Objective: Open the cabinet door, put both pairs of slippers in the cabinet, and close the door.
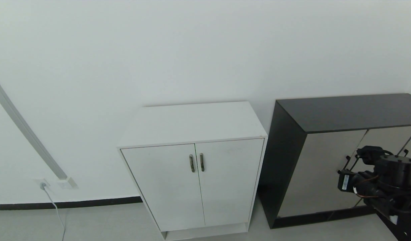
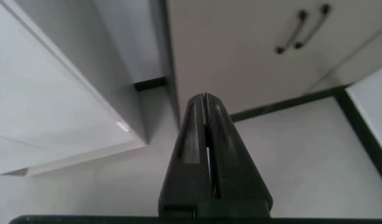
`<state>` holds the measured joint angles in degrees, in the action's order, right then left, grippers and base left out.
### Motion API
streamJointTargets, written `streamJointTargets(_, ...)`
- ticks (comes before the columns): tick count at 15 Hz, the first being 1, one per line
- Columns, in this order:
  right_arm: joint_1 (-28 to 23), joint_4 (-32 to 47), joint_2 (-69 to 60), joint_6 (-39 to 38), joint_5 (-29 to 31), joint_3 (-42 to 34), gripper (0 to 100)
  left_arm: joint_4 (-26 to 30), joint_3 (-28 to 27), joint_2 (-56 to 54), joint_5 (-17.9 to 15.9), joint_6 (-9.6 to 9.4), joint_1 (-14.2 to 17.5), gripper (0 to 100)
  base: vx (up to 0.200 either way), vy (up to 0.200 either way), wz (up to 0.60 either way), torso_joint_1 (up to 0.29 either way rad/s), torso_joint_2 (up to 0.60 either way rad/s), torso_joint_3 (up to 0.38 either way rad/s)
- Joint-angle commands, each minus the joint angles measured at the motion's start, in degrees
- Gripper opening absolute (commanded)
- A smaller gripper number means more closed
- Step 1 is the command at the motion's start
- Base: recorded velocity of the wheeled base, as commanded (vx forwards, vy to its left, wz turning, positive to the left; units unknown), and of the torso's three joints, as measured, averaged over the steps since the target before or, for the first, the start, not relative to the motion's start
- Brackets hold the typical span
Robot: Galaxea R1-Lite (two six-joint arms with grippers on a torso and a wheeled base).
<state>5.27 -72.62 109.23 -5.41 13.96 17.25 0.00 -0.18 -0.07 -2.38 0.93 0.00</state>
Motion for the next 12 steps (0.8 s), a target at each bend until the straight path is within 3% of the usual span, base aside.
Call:
streamJointTargets(1, -3.8, -3.9, -3.1, 1.5, 0.0, -6.3, 0, 0.0, 0.0, 0.1, 0.0, 0.04, 0.0, 0, 0.000, 0.000, 0.00, 0.000, 0.00, 0.000)
streamJointTargets(4, -7.8, -12.2, -8.1, 4.4, -0.5, -15.7, 0, 0.0, 0.0, 0.1, 0.0, 0.04, 0.0, 0, 0.000, 0.000, 0.00, 0.000, 0.00, 0.000)
streamJointTargets(6, -7.9, -11.5, -13.6, 4.4, -1.0, -17.2, 0, 0.0, 0.0, 0.1, 0.0, 0.04, 0.0, 0, 0.000, 0.000, 0.00, 0.000, 0.00, 0.000)
streamJointTargets(12, -7.8, 5.2, -33.6, 7.4, -3.2, -17.1, 0, 0.0, 0.0, 0.1, 0.0, 0.13, 0.0, 0, 0.000, 0.000, 0.00, 0.000, 0.00, 0.000)
